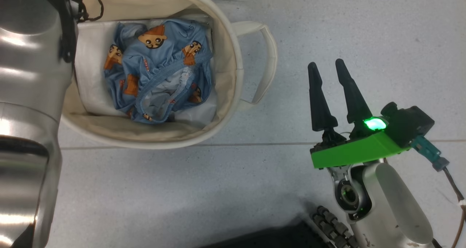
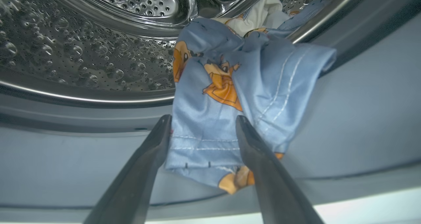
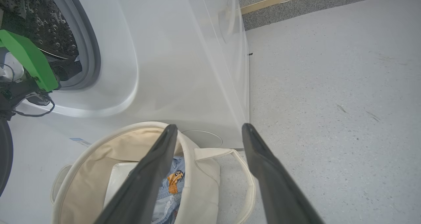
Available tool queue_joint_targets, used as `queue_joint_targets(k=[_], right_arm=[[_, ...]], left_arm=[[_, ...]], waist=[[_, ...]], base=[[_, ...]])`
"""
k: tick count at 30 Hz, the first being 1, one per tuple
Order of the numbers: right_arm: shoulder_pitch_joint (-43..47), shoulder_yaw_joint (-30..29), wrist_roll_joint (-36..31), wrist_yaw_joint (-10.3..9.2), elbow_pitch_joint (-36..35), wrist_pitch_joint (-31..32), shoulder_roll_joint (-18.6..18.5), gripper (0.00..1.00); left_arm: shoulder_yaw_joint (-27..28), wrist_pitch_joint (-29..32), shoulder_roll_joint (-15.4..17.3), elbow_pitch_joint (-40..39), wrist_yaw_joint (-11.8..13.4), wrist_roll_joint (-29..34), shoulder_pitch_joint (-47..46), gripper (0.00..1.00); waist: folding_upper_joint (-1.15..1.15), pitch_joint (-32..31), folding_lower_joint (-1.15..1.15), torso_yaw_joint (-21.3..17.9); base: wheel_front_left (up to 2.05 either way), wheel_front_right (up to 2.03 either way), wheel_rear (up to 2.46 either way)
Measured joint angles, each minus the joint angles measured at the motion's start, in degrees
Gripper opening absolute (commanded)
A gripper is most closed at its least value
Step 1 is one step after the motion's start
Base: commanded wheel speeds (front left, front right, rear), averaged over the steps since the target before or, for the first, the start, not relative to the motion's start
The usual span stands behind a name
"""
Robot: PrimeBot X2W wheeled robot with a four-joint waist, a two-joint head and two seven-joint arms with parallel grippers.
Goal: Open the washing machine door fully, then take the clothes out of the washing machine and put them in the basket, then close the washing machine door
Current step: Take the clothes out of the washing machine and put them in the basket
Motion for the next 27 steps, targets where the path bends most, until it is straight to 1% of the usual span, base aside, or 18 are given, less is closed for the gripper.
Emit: queue_joint_targets(k=[3,4,5,6,8,11,17,19,23,27], right_arm=[[0.0,0.2,0.3,0.00,0.0,0.0,0.0,1.00],[0.0,0.4,0.3,0.00,0.0,0.0,0.0,1.00],[0.0,0.4,0.3,0.00,0.0,0.0,0.0,1.00],[0.0,0.4,0.3,0.00,0.0,0.0,0.0,1.00],[0.0,0.4,0.3,0.00,0.0,0.0,0.0,1.00],[-0.1,0.5,0.3,0.00,-0.1,0.0,0.0,1.00],[-0.1,0.4,0.3,0.00,-0.1,0.0,0.0,1.00],[-0.1,0.4,0.3,0.00,0.0,0.0,0.0,1.00],[-0.1,0.2,0.3,0.00,0.1,0.0,0.0,1.00],[-0.1,-0.5,-0.6,0.00,0.5,0.0,0.0,1.00]], left_arm=[[0.3,-0.6,-0.2,0.9,-0.2,-1.0,-0.7,1.00],[0.2,-1.2,-0.2,1.5,-0.6,-1.1,-1.4,0.98],[0.1,-1.8,-0.2,1.7,-1.2,-1.3,-1.6,0.07],[-0.1,-2.5,-0.4,1.8,-1.7,-1.4,-1.8,0.00],[-0.5,-4.5,-1.3,1.8,-2.4,-1.4,-2.1,0.00],[-1.0,-6.8,-2.7,1.8,-2.6,-1.5,-2.9,0.00],[-1.8,-9.8,-3.0,1.7,-2.8,-1.5,-3.7,0.00],[-1.7,-10.7,-3.1,1.1,-2.8,-2.4,-3.6,0.00],[-0.9,-11.4,-3.1,-2.7,-2.3,-3.9,-3.4,0.00],[0.2,-11.8,-2.7,-12.0,-1.9,-5.0,0.2,0.00]], waist=[[0.00,0.4,0.00,-0.3],[0.00,0.7,0.00,-0.4],[0.00,0.8,0.00,-0.5],[0.00,0.8,0.00,-0.5],[0.00,1.0,0.00,-0.5],[0.00,1.0,0.00,-0.3],[0.00,0.6,0.00,0.2],[0.00,0.1,0.00,0.5],[0.00,-1.5,0.00,1.0],[0.00,-3.7,0.00,1.6]], base=[[0.00,0.00,0.00],[0.00,0.00,0.00],[0.00,0.00,0.00],[0.00,0.00,0.00],[0.00,0.00,0.00],[0.00,0.00,0.00],[0.00,0.00,0.00],[0.00,0.00,0.00],[0.00,0.00,0.00],[0.00,0.00,0.00]])
